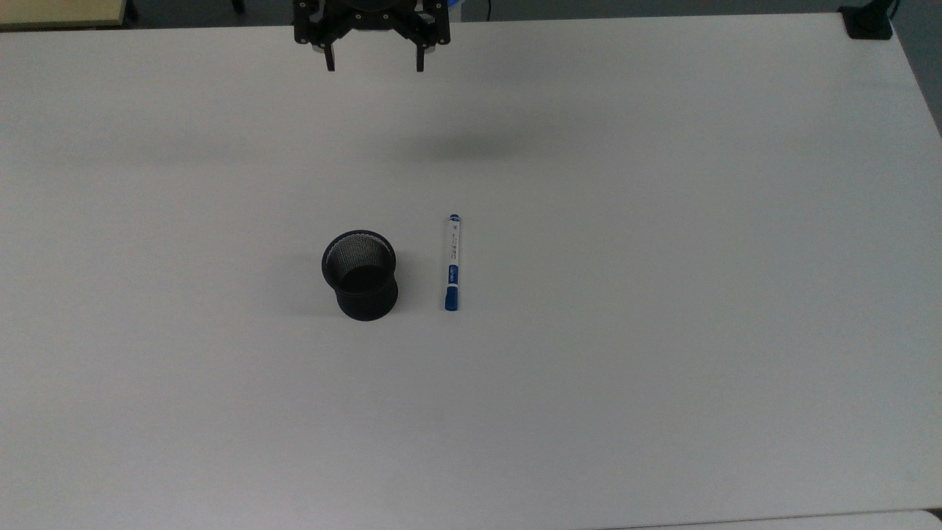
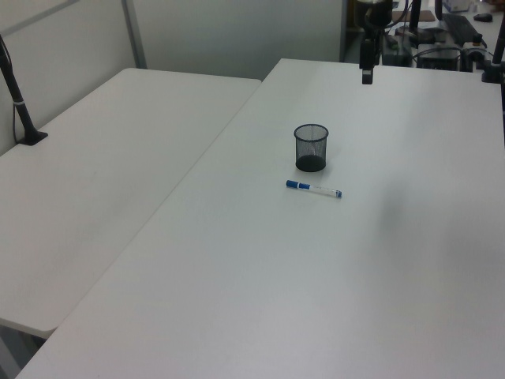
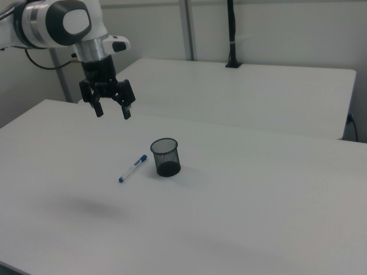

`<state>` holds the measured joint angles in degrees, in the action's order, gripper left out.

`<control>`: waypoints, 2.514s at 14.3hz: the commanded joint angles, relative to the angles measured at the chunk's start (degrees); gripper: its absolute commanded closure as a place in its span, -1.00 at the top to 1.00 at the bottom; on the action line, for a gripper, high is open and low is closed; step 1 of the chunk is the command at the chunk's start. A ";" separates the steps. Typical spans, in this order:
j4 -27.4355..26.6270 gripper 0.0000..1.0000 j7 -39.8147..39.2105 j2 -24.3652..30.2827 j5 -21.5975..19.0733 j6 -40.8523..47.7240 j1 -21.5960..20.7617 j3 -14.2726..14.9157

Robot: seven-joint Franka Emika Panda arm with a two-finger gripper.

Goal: Insert the marker

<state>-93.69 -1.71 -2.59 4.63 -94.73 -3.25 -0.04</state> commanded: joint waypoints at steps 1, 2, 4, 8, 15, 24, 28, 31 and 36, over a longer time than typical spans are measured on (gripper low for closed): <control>-0.79 1.00 0.92 0.05 -1.20 -0.36 -0.35 0.13; -0.80 1.00 0.92 0.05 -1.20 -0.36 -0.35 0.13; -0.80 1.00 0.92 -0.04 -1.20 -0.45 -0.26 0.13; -0.80 1.00 0.74 -0.22 -1.11 -0.63 -0.26 0.13; -0.97 1.00 1.09 -9.87 -1.47 -12.83 -3.07 -0.49; -0.62 1.00 11.11 -22.36 -0.15 -27.33 -6.33 -0.40; -0.62 0.72 17.24 -26.57 3.44 -33.13 -7.21 -0.40; -0.53 0.47 20.07 -28.51 4.77 -36.65 -7.30 -0.40; -0.62 -0.18 23.24 -29.66 6.97 -41.22 -7.65 -0.40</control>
<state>-94.62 18.80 -31.64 10.04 -132.90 -10.13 -0.84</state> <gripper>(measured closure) 0.317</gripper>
